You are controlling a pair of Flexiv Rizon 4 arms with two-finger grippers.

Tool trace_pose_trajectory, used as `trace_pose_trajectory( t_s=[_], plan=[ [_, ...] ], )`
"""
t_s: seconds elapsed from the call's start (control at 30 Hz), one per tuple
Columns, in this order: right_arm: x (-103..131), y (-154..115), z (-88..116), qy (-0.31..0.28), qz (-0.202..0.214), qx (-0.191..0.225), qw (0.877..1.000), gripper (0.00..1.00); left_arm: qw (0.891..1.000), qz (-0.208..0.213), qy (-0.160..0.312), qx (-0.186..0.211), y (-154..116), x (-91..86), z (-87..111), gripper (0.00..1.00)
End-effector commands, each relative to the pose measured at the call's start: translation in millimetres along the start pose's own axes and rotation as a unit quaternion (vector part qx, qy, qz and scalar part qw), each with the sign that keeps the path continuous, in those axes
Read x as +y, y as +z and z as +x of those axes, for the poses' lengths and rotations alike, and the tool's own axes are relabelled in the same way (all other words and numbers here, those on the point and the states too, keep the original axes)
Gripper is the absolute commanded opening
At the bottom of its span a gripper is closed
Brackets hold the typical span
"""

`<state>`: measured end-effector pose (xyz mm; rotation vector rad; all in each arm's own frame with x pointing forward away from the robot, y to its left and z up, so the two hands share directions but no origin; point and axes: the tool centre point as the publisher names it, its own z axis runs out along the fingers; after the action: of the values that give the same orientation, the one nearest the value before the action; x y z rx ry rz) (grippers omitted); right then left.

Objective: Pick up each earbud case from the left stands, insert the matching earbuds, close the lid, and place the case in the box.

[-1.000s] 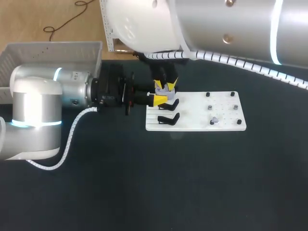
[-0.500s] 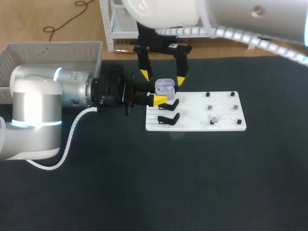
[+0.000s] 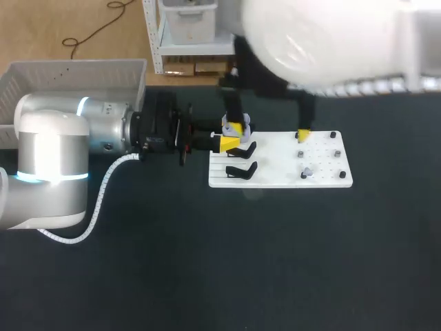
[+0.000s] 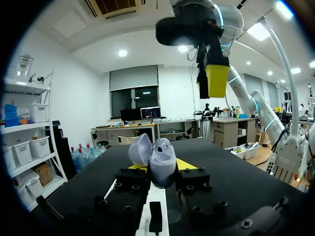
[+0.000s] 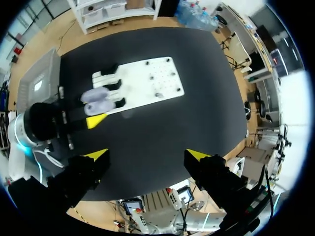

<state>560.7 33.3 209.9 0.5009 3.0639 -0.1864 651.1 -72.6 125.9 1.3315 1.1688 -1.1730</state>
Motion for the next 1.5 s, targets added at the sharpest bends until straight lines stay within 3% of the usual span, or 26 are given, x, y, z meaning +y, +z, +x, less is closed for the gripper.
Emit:
trace_pose_trajectory(
  t_s=[0.03, 0.3, 0.6, 1.1, 1.3, 1.5],
  plan=[
    [-39.8, 11.5, 7.4, 0.016, -0.151, -0.052, 0.987, 0.89, 1.000, -0.003, 0.001, -0.001, 0.0, -1.6, 0.5, 0.00],
    [-48.1, 45.5, 3.4, 0.052, -0.174, -0.033, 0.983, 0.75, 1.000, -0.003, 0.001, -0.001, 0.0, -1.6, 0.5, 0.00],
    [-50.7, 74.5, -6.4, 0.059, -0.179, -0.018, 0.982, 0.49, 1.000, -0.003, 0.001, -0.001, 0.0, -1.6, 0.5, 0.00],
    [-52.1, 125.0, -46.2, 0.023, -0.106, -0.063, 0.992, 0.48, 1.000, -0.003, 0.001, -0.001, 0.0, -1.6, 0.5, 0.00],
    [-52.8, 150.7, -63.2, 0.014, -0.111, -0.053, 0.992, 0.47, 1.000, -0.003, 0.001, -0.001, 0.0, -1.6, 0.5, 0.00],
    [-45.8, 157.5, -76.4, -0.005, -0.123, -0.062, 0.990, 0.49, 1.000, -0.003, 0.001, -0.001, 0.0, -1.6, 0.5, 0.00]
  ],
)
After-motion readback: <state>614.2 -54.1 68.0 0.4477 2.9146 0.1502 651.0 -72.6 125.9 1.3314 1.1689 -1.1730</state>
